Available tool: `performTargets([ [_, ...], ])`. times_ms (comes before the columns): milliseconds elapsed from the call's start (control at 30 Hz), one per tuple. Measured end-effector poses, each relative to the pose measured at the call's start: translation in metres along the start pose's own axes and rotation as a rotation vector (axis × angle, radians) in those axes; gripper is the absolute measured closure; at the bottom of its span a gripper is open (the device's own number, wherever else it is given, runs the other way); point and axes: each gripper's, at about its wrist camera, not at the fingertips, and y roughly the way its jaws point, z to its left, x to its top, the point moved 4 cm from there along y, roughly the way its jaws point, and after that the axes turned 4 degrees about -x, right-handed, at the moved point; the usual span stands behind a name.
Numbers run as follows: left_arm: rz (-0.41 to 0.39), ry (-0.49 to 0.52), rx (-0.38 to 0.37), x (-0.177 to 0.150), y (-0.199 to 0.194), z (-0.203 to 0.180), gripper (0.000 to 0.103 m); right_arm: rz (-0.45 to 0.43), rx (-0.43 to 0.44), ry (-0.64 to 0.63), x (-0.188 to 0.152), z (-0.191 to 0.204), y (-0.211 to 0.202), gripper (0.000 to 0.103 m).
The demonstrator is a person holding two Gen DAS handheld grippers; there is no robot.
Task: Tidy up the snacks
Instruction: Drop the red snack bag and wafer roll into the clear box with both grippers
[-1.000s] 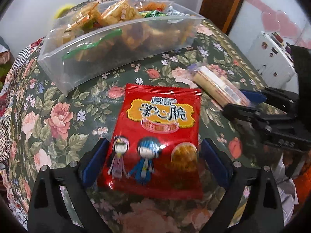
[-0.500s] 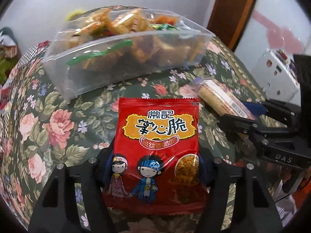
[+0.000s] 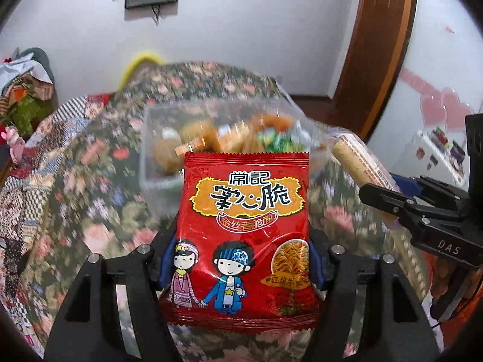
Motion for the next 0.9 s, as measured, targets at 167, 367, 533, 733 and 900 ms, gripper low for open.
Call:
performTargets([
  [167,-0.047,-0.032,0.006,0.033,0.000,0.010,0.036,-0.062,0.004,0.001,0.030,0.003,0.000,0.061],
  [367,-0.080,-0.053,0.021,0.063,0.013,0.015,0.036,-0.093,0.012,-0.009,0.058,0.010,0.019,0.061],
  [533,-0.049,-0.089,0.027,0.080,0.043,0.025,0.036,-0.079,-0.001,-0.023,0.072,0.015,0.045,0.061],
  [733,0.016,-0.137,0.024,0.090,0.083,0.037,0.036,-0.031,-0.011,-0.014,0.076,0.008,0.077,0.061],
  [900,0.053,-0.166,0.019,0.089,0.099,0.043,0.025,0.025,-0.002,0.008,0.071,0.002,0.095,0.060],
])
